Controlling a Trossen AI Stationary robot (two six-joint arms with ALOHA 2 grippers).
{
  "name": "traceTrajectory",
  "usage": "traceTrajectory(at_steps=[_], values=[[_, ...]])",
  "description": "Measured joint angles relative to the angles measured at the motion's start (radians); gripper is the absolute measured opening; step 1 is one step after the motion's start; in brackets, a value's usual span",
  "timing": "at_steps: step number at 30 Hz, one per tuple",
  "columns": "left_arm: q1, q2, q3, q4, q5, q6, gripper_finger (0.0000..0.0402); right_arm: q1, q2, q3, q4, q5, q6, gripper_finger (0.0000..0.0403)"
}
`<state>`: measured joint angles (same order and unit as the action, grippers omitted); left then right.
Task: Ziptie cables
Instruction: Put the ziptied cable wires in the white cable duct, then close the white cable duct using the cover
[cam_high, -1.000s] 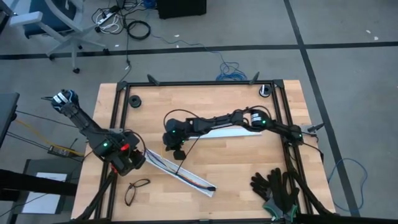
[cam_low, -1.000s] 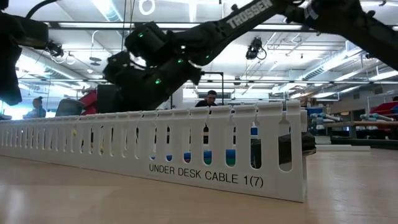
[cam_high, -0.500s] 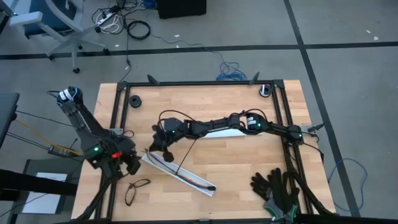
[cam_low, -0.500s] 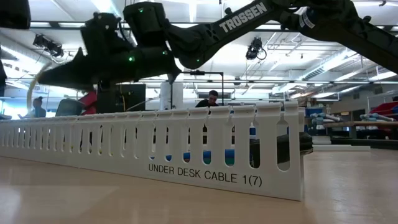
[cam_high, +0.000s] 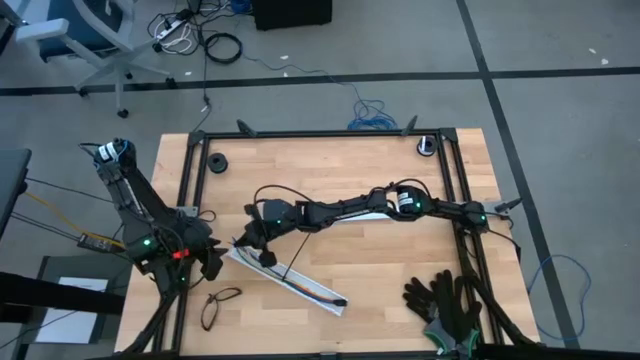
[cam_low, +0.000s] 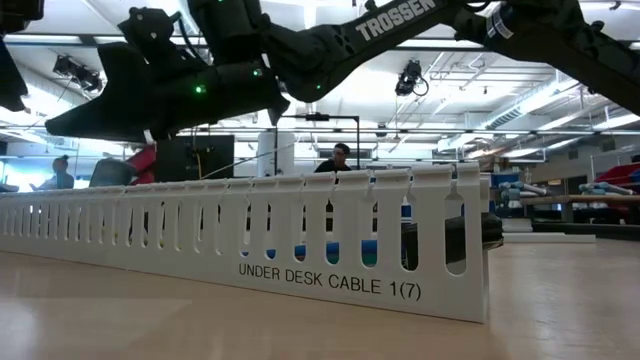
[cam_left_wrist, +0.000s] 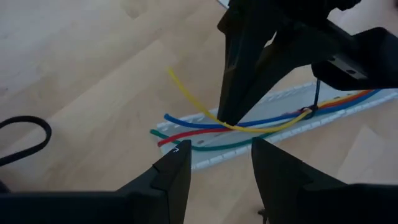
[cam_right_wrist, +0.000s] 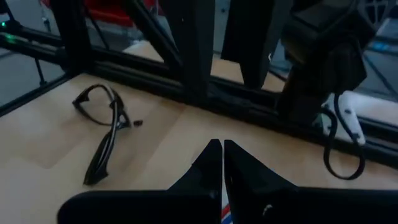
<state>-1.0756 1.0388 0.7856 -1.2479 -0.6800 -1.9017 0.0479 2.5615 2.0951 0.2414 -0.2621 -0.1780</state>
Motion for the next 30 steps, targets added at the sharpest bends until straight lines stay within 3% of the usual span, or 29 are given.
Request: traceTrajectory(at_steps=[6,11,18,24,30], values=[[-0.001,0.067,0.000,0.024,-0.002,0.002,0.0142,-0.016,-0.025,0.001,-0.192,0.106,0.048,0.0000],[-0.003,0.125,0.000,0.029,0.043,0.002,0.0142,-0.046,-0.029,0.000,-0.367,0.120,0.103,0.0000],[-0.013,0.147,0.000,0.032,0.053,-0.016,0.0142,-0.016,-0.029,0.000,-0.263,0.109,0.033,0.0000],[-0.013,0.148,0.013,0.051,0.053,-0.021,0.0142,-0.010,-0.029,0.000,-0.253,0.186,0.030,0.0000],[-0.013,0.161,0.017,0.108,-0.022,-0.010,0.0142,-0.021,-0.041,-0.001,-0.262,0.212,0.013,0.0000]])
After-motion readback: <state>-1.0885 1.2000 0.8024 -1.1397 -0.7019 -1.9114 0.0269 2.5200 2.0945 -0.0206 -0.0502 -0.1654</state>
